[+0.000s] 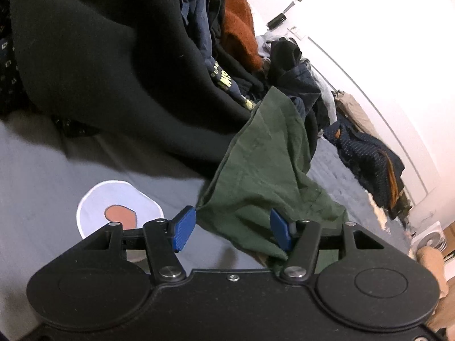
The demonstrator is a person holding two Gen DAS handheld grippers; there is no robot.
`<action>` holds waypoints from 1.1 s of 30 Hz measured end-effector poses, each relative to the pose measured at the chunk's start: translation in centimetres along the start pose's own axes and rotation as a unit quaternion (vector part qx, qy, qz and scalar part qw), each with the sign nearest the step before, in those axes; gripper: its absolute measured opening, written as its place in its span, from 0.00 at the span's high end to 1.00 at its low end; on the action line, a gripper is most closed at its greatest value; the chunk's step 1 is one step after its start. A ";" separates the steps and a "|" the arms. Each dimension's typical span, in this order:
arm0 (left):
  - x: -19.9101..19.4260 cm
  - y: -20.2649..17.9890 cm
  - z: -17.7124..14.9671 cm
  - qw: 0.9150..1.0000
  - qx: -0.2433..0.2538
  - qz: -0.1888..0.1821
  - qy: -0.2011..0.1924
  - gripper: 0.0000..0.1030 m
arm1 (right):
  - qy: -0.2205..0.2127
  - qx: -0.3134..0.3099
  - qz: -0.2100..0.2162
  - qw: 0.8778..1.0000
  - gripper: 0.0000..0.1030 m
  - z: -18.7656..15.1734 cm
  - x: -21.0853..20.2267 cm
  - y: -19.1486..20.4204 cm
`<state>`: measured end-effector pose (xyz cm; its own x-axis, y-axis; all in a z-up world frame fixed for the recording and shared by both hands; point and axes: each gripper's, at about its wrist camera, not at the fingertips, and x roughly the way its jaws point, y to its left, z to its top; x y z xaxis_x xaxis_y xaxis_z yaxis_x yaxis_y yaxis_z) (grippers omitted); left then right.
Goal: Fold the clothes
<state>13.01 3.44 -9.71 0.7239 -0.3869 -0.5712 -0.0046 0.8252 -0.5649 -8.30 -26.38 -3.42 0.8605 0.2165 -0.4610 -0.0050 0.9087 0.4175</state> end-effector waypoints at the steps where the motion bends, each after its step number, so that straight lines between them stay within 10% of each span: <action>1: 0.1 0.1 0.0 1.000 0.004 0.004 -0.002 0.45 | 0.000 -0.003 0.005 1.000 0.52 0.1 -0.1 0.2; 15: 2.9 1.2 0.1 1.000 0.004 -0.005 0.015 0.45 | 0.006 -0.002 0.017 1.000 0.50 0.0 -0.2 0.6; 22: 4.0 1.8 0.4 0.999 -0.012 -0.016 0.027 0.86 | 0.012 0.005 0.015 1.000 0.49 -0.4 0.2 0.2; 33: 0.2 -6.0 -0.6 0.984 0.152 -0.068 -0.061 0.90 | 0.014 0.023 0.009 1.000 0.49 -0.4 0.2 -0.7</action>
<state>12.79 -1.82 -6.80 0.7808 -0.4658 -0.4163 0.2914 0.8610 -0.4168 -8.31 -26.87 -4.12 0.8462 0.2427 -0.4745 0.0037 0.8876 0.4605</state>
